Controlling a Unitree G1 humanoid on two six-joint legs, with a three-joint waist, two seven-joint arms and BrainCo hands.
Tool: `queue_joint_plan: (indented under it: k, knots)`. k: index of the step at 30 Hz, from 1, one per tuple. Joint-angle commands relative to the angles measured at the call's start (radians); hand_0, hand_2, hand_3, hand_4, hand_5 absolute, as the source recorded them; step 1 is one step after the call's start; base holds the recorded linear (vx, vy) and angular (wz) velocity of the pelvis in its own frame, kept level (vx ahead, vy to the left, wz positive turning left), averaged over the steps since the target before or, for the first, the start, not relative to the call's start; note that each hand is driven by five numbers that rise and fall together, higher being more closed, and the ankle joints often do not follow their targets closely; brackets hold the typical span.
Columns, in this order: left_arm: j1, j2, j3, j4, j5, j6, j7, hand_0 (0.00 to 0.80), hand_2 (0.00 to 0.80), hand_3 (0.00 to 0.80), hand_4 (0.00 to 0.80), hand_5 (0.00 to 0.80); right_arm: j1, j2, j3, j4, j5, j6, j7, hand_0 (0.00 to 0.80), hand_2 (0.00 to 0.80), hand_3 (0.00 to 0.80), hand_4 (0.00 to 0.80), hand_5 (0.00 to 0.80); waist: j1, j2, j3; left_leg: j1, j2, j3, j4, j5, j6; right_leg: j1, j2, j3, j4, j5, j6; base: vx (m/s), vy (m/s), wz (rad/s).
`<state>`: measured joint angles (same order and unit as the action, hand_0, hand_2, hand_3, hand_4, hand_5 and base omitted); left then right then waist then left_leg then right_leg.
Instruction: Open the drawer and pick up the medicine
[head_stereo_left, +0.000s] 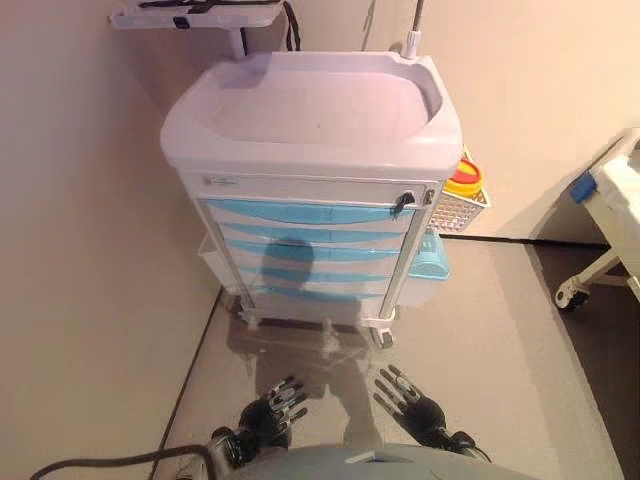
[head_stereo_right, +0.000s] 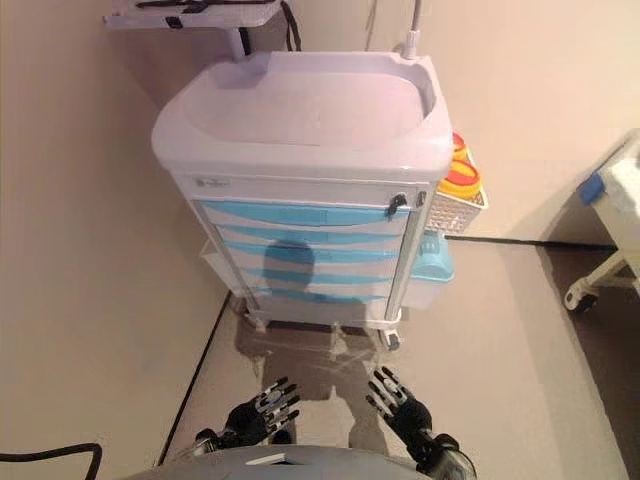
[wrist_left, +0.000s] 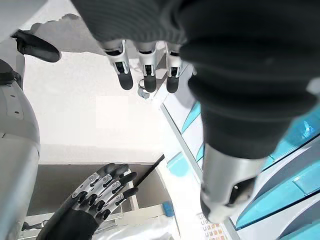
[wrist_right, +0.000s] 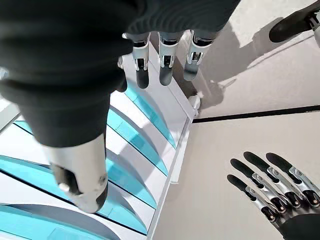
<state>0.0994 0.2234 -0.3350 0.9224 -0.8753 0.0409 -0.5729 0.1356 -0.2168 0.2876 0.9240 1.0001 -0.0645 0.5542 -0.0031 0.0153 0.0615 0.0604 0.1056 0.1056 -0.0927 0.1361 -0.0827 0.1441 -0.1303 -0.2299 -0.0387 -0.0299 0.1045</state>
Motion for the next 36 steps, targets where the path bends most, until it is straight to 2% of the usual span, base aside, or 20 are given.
queue_joint_plan:
  k: [1,5,36]
  knots:
    - [-0.092,-0.029,0.020,0.061,-0.029,-0.002,-0.009,0.000,0.000,0.000,0.000,0.000,-0.065,0.031,0.000,-0.014,0.014,-0.006,0.018,0.000,0.000,0.000,0.000,0.000,0.010,-0.009,0.029,0.015,-0.030,-0.009,0.005,-0.095,0.025,-0.036,-0.024,-0.057,0.041,0.034,0.010,0.000,0.000,0.00]
    - [-0.090,-0.032,0.016,0.052,-0.056,0.007,-0.036,0.000,0.000,0.000,0.000,0.000,-0.064,0.030,-0.001,-0.016,0.013,-0.005,0.018,0.000,0.000,0.000,0.000,0.000,0.010,-0.009,0.029,0.015,-0.032,-0.011,0.005,-0.096,0.026,-0.035,-0.024,-0.056,0.039,0.034,0.009,0.000,0.000,0.00]
    - [-0.088,-0.035,0.034,0.050,-0.103,0.014,-0.033,0.000,0.000,0.000,0.000,0.000,-0.060,0.029,-0.009,-0.013,0.008,-0.005,0.025,0.000,0.000,0.000,0.000,0.000,0.013,-0.012,0.037,0.013,-0.031,-0.014,0.005,-0.094,0.028,-0.038,-0.028,-0.055,0.040,0.037,0.011,0.000,0.000,0.00]
